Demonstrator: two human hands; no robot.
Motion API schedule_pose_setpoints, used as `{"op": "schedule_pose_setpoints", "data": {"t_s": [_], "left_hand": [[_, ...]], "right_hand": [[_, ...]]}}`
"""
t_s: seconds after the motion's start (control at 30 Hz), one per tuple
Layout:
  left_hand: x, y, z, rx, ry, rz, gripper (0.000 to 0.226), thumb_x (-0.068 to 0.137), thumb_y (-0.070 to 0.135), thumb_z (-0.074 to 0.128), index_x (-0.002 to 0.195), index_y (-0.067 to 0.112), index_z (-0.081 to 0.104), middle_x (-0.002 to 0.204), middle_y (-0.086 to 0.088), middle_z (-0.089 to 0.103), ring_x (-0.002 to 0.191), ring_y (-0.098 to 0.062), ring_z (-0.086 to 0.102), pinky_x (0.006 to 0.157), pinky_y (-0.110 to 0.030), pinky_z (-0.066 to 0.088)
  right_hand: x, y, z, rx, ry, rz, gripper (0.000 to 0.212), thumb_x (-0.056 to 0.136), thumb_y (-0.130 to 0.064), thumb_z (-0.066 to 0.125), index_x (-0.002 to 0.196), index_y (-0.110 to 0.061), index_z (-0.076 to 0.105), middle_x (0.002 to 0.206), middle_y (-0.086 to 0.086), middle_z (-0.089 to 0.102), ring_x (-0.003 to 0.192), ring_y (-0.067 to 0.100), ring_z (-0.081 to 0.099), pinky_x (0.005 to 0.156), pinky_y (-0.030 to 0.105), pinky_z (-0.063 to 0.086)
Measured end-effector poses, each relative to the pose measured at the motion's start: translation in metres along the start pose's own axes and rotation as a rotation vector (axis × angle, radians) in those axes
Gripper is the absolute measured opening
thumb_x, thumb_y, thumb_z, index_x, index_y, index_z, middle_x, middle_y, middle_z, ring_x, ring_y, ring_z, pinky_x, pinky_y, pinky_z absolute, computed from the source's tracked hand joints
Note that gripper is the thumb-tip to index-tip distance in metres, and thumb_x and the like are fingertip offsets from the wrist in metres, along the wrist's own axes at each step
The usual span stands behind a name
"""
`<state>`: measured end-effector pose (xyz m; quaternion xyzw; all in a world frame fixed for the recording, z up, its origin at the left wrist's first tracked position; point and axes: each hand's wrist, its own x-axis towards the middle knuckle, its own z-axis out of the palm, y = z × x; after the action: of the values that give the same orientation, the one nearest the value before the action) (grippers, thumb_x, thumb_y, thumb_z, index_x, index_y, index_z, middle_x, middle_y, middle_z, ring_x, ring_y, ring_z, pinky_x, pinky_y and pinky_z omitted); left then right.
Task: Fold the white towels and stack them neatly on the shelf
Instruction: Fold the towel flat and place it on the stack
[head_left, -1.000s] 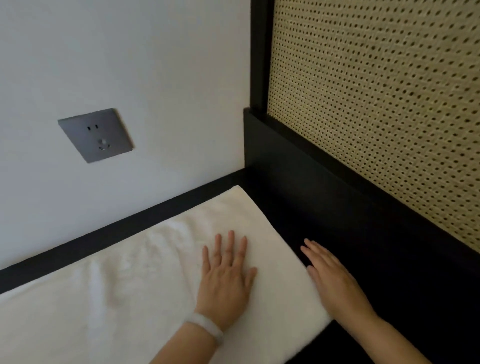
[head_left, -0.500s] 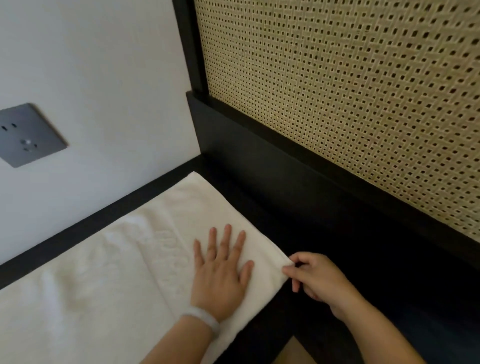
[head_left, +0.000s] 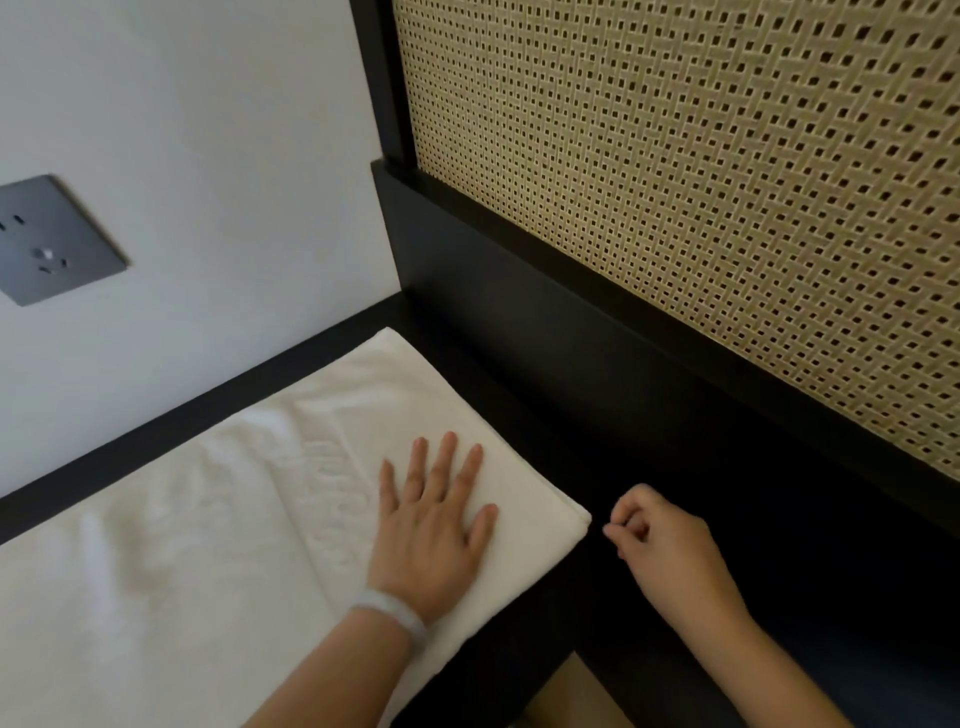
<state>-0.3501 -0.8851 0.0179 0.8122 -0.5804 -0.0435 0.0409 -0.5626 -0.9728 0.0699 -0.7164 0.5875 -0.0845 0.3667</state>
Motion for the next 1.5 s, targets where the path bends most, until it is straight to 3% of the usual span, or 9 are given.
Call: {"op": "schedule_pose_setpoints", "data": {"t_s": [0.27,0.43,0.7,0.93,1.0,1.07,1.17,1.37,1.5], "left_hand": [[-0.009,0.002,-0.011,-0.086,-0.045,-0.004,0.065,0.09,0.063,-0.01,0.152,0.041,-0.011,0.159,0.008,-0.025,0.143,-0.015,-0.031,0.117,-0.048,-0.017],[-0.043,-0.001,-0.005,-0.042,-0.001,-0.186,0.067,0.097,0.063,0.0,0.154,0.034,0.022,0.162,-0.003,0.015,0.15,-0.026,0.005,0.116,-0.052,-0.001],[-0.051,-0.008,0.004,-0.042,0.023,-0.213,0.062,0.099,0.06,0.004,0.154,0.036,0.019,0.162,0.001,0.016,0.15,-0.025,0.009,0.117,-0.053,0.004],[-0.049,-0.007,0.007,0.002,0.02,-0.224,0.062,0.098,0.06,0.001,0.155,0.036,0.01,0.163,0.001,0.008,0.15,-0.026,0.003,0.115,-0.054,0.0],[-0.049,-0.006,0.007,0.013,-0.002,-0.233,0.062,0.098,0.059,0.002,0.155,0.036,0.012,0.163,0.0,0.01,0.15,-0.027,0.004,0.115,-0.054,0.001],[-0.048,-0.006,0.006,0.005,-0.04,-0.24,0.061,0.1,0.058,0.008,0.154,0.034,0.02,0.161,-0.002,0.02,0.148,-0.029,0.015,0.113,-0.054,0.007],[-0.048,-0.007,0.006,0.0,-0.076,-0.215,0.059,0.101,0.056,0.01,0.153,0.031,0.025,0.159,-0.003,0.026,0.146,-0.029,0.024,0.11,-0.053,0.012],[-0.074,-0.043,0.002,-0.077,0.02,-0.428,0.087,0.071,0.075,-0.03,0.149,0.042,-0.012,0.157,0.006,-0.022,0.146,-0.024,-0.022,0.114,-0.053,-0.017],[-0.083,-0.052,0.002,0.018,-0.05,-0.514,0.067,0.097,0.061,0.004,0.153,0.03,0.026,0.159,-0.01,0.026,0.145,-0.035,0.023,0.11,-0.059,0.01]], "right_hand": [[-0.001,-0.002,0.008,-0.055,-0.077,-0.109,0.016,0.086,-0.027,0.073,0.095,-0.034,0.061,0.089,-0.011,0.054,0.072,0.004,0.055,0.06,0.014,0.038],[0.007,-0.002,0.01,0.029,-0.081,-0.123,0.014,0.085,-0.026,0.075,0.084,-0.034,0.063,0.085,-0.009,0.059,0.071,0.006,0.056,0.059,0.015,0.04],[0.02,0.004,0.007,0.022,-0.053,-0.191,0.011,0.087,-0.02,0.072,0.078,-0.024,0.066,0.084,-0.008,0.058,0.069,0.002,0.054,0.058,0.013,0.04],[0.019,-0.02,-0.002,-0.366,0.007,-0.184,0.017,0.097,-0.015,0.053,0.109,-0.026,0.058,0.112,-0.007,0.06,0.093,0.008,0.058,0.078,0.025,0.051],[0.017,-0.036,0.005,-0.3,0.12,-0.369,0.034,0.1,-0.017,0.047,0.133,-0.024,0.05,0.135,-0.006,0.052,0.12,0.012,0.052,0.097,0.026,0.044],[0.015,-0.048,0.026,-0.25,-0.019,-0.601,0.048,0.104,-0.029,0.035,0.151,-0.023,0.033,0.154,-0.011,0.032,0.143,0.008,0.029,0.118,0.023,0.02],[0.02,-0.034,0.066,-0.486,-0.169,-0.744,0.067,0.097,-0.053,0.007,0.157,-0.023,0.006,0.162,-0.011,0.0,0.15,0.004,-0.004,0.119,0.025,-0.011],[0.024,-0.033,0.058,-0.627,-0.031,-0.526,0.08,0.093,-0.063,-0.001,0.155,-0.014,-0.011,0.164,0.001,-0.008,0.15,0.013,-0.012,0.121,0.036,-0.014],[0.02,-0.076,0.1,-0.492,-0.04,-0.804,0.077,0.091,-0.056,-0.004,0.156,-0.015,0.002,0.163,0.0,-0.002,0.15,0.013,-0.009,0.119,0.036,-0.01]]}}
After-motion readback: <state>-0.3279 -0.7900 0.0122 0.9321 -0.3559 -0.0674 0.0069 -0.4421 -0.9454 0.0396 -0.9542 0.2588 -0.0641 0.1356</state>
